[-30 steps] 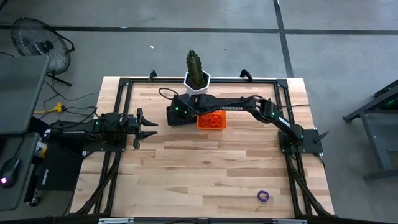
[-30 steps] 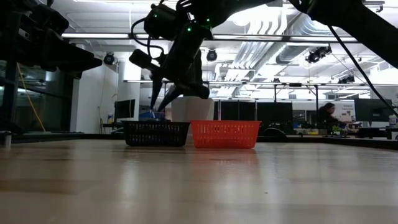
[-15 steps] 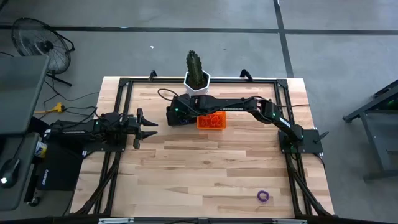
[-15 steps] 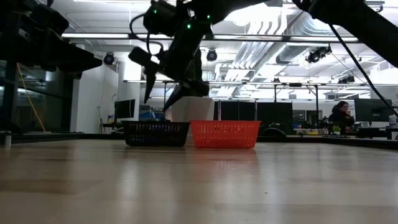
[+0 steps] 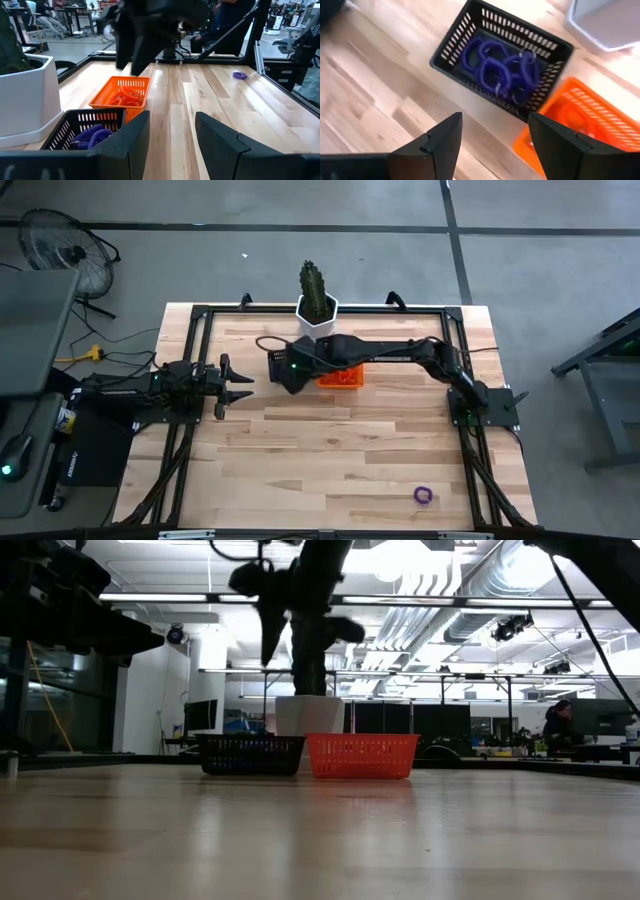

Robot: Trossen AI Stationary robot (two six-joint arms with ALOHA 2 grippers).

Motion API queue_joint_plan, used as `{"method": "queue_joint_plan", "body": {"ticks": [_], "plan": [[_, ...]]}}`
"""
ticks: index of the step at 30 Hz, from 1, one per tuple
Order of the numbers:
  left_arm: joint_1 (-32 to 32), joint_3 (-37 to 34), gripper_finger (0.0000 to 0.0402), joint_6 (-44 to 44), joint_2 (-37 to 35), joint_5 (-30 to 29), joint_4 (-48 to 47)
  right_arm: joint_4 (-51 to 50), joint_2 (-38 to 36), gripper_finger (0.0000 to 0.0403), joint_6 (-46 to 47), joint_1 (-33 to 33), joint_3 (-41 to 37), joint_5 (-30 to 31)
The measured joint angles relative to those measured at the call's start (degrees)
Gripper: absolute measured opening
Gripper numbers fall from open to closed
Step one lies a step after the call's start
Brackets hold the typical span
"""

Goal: Sort spring keychains
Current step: Put the purple spring keychain in the black bin

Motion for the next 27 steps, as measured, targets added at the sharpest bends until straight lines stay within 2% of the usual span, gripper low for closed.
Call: {"method": "queue_joint_plan", "body": {"ticks": [6, 12, 14, 20, 27], "plan": [[0.0, 0.0, 0.0156, 0.0, 0.0, 0.0, 0.0, -13.3, -4.0, 0.0220, 0.3, 3.0, 0.0, 4.7], [0.0, 0.0, 0.0156, 0.0, 0.0, 0.0, 0.0, -31.0, -7.9, 0.0212, 9.6, 7.5, 0.0, 8.0], [0.0, 0.0, 0.0156, 0.0, 0.0, 0.0, 0.0, -32.0, -9.6, 0.0211, 12.1, 9.4, -0.7, 8.1], [0.0, 0.0, 0.0156, 0.0, 0.0, 0.0, 0.0, -30.8, -18.7, 0.0212, 22.7, 15.4, -14.6, 4.5], [0.0, 0.0, 0.0156, 0.0, 0.0, 0.0, 0.0, -21.8, -29.5, 0.0208, 38.4, 25.4, -36.4, -6.4]]}}
